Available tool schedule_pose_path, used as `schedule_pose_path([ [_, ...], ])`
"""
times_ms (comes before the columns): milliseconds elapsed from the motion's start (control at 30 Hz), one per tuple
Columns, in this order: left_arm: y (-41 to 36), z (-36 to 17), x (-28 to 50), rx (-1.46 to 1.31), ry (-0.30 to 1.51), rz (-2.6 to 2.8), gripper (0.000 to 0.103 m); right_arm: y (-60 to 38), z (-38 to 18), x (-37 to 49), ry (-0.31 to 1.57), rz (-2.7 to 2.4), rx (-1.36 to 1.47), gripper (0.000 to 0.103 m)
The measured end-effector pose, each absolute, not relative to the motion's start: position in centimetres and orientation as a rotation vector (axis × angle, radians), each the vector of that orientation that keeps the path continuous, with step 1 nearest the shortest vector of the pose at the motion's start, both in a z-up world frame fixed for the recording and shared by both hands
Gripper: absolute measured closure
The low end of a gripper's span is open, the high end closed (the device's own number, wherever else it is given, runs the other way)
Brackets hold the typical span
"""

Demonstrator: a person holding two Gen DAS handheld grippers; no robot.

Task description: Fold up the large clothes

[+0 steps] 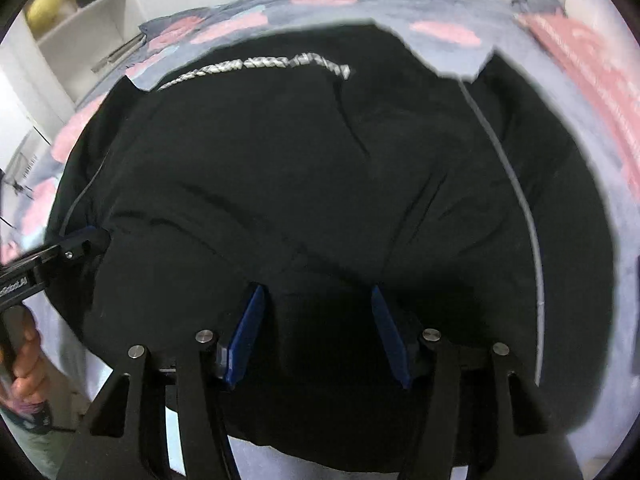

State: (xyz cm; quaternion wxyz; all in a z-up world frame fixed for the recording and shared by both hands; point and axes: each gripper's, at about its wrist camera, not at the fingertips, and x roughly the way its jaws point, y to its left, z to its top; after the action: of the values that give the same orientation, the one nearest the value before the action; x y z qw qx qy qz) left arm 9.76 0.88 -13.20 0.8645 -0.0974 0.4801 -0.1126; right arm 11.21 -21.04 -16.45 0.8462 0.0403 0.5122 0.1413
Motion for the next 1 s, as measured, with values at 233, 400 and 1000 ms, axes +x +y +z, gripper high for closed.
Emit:
schedule_pose_path([
  [233,-0.5,-4.5,5.0,-0.020,0.742,-0.149,0.038,-21.8,-8.4,8.4,0.880,0.253,0.064,0.044],
  [400,-0.3,2.5,1.5,0.001,0.630,-0.141,0.028,-22.5,-1.0,5.8,0.707,0.219,0.089,0.024],
  [1000,-1.0,7.9,-3.5,0.051,0.462,0.041,0.023,-19.9,3.6,1.2,0.610,0.163,0.046,0.015],
])
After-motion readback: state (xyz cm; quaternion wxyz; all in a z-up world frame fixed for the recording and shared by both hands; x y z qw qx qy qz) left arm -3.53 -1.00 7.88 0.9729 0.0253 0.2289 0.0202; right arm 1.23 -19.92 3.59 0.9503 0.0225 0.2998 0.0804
